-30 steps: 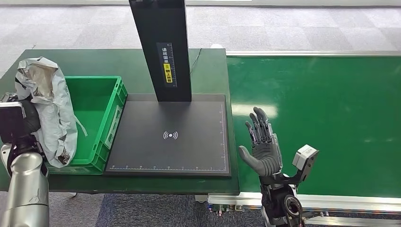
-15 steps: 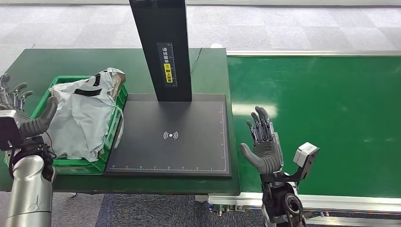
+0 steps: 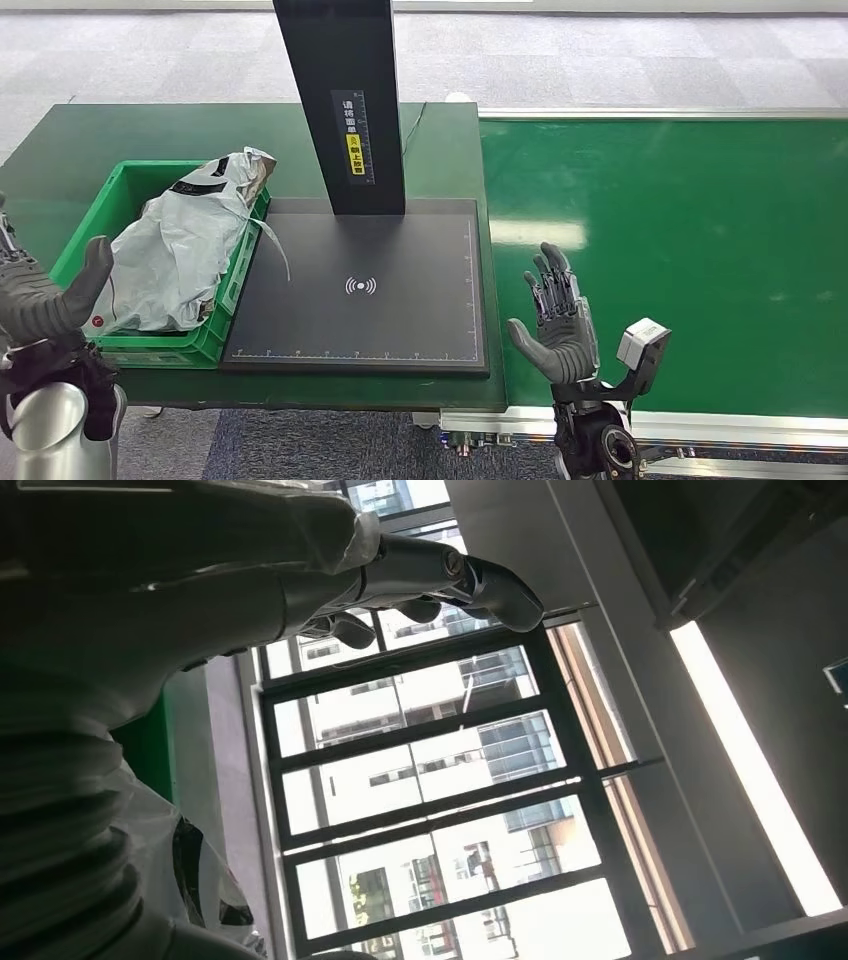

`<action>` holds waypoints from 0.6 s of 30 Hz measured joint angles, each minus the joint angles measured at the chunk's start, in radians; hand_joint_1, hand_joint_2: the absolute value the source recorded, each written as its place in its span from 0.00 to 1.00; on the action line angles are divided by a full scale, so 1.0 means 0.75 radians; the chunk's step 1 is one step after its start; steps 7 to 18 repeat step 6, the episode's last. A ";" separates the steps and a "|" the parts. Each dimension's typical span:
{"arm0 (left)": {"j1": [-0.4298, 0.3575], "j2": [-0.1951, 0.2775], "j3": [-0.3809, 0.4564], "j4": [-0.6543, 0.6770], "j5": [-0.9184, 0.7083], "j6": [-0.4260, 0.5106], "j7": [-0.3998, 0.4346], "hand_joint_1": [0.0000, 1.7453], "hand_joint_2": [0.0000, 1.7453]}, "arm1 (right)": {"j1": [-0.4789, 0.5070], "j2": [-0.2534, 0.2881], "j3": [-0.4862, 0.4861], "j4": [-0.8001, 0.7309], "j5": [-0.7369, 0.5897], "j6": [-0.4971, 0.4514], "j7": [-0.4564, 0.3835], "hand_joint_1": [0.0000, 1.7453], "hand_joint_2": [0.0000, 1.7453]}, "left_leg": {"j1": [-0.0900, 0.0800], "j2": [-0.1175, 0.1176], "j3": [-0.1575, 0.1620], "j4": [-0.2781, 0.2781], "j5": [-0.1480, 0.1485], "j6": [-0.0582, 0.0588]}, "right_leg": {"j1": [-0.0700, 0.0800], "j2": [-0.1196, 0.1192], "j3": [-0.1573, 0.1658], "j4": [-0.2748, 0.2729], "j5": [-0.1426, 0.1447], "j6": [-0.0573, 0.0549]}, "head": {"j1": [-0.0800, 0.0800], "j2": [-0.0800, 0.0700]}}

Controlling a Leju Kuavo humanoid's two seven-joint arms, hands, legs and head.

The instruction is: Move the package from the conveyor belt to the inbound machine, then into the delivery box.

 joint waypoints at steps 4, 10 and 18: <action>0.101 -0.037 -0.027 -0.132 0.051 -0.056 -0.108 0.00 1.00 | 0.008 0.004 -0.010 0.000 0.006 0.000 0.000 0.00 1.00 | 0.000 0.001 0.000 0.000 0.000 0.000 | 0.000 0.000 0.000 0.000 0.000 0.000 | 0.000 0.000; 0.149 -0.052 -0.052 -0.187 0.051 -0.073 -0.134 0.00 1.00 | 0.010 0.005 -0.017 0.000 0.006 0.000 0.000 0.00 1.00 | 0.000 0.001 0.000 0.000 0.000 0.000 | 0.000 0.000 0.000 0.000 -0.001 0.001 | 0.000 0.000; 0.149 -0.052 -0.052 -0.187 0.051 -0.073 -0.134 0.00 1.00 | 0.010 0.005 -0.017 0.000 0.006 0.000 0.000 0.00 1.00 | 0.000 0.001 0.000 0.000 0.000 0.000 | 0.000 0.000 0.000 0.000 -0.001 0.001 | 0.000 0.000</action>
